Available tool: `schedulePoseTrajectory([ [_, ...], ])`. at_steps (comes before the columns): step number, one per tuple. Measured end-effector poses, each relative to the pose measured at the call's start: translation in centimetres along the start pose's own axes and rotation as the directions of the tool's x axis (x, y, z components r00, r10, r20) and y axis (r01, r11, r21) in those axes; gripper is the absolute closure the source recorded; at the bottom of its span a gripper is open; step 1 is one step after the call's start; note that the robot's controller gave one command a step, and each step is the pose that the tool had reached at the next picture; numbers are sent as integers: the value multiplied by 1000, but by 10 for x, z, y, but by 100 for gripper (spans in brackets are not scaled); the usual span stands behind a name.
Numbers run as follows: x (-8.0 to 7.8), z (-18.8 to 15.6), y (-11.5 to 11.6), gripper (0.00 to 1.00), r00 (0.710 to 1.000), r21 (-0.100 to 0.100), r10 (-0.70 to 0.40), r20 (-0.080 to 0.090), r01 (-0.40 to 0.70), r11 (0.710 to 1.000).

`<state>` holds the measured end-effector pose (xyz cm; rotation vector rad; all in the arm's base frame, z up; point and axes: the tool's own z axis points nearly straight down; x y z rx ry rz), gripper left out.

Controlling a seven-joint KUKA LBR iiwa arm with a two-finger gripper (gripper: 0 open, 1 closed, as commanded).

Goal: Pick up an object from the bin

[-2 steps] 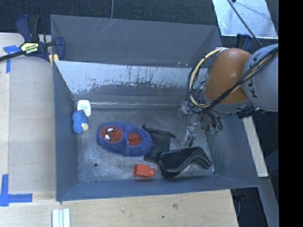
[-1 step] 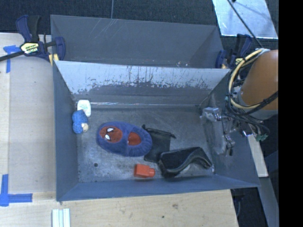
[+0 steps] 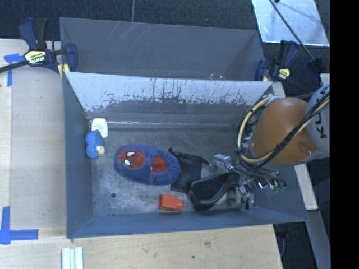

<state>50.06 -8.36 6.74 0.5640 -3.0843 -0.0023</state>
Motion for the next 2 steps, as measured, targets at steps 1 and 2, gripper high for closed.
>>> schedulePoseTrajectory([
  [1,-2,-2,-1,100,1000,3,0,6,0,1000],
  [2,-9,-168,-23,100,993,9,-114,12,114,993],
])
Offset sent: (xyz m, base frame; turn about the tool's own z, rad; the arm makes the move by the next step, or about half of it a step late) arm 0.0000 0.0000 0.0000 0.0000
